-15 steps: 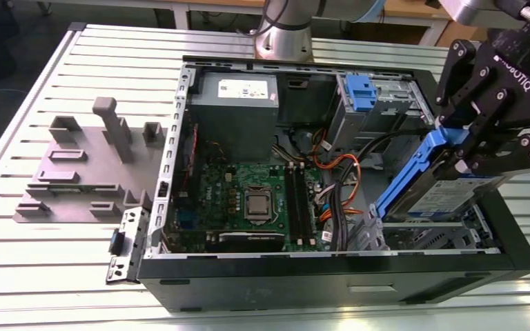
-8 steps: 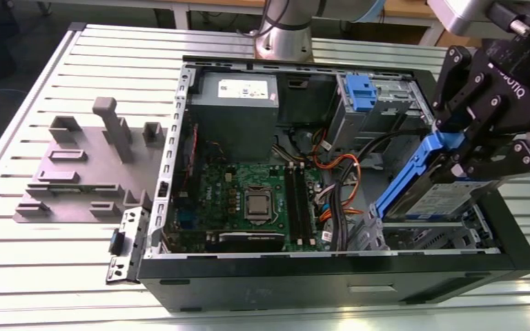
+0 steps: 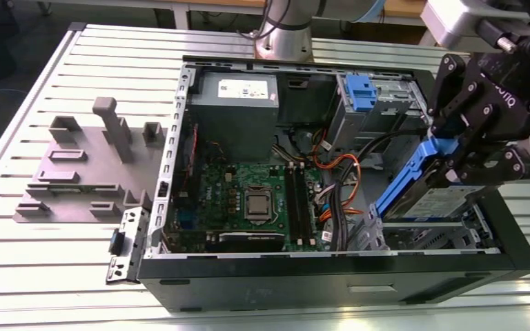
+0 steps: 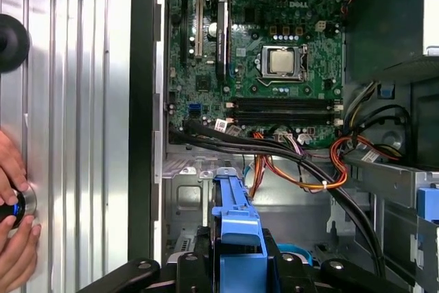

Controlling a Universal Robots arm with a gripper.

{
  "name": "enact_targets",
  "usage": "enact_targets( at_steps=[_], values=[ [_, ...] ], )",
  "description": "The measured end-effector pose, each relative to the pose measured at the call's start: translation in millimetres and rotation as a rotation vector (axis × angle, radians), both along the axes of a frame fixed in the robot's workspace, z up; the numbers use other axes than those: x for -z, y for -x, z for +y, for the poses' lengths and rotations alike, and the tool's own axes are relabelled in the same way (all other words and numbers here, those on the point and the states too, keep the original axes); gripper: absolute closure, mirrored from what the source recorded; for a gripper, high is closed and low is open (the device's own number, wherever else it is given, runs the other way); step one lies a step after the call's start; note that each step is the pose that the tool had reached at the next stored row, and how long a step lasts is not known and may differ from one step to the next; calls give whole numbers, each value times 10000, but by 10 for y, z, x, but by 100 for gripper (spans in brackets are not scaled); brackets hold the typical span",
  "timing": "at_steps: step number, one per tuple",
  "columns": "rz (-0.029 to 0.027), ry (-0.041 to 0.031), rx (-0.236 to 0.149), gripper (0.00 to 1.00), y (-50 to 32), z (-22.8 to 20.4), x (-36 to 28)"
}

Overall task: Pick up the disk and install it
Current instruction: 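Insert the disk into the insertion slot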

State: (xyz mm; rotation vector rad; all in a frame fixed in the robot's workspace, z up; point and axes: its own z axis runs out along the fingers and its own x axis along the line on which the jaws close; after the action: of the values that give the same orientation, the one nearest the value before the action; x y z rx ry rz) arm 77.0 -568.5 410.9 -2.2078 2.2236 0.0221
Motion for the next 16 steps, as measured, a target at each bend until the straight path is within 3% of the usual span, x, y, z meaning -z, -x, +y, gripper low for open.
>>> enact_targets(
  at_steps=[16],
  values=[
    [0,1,0,63,-2,-4,199]
  ],
)
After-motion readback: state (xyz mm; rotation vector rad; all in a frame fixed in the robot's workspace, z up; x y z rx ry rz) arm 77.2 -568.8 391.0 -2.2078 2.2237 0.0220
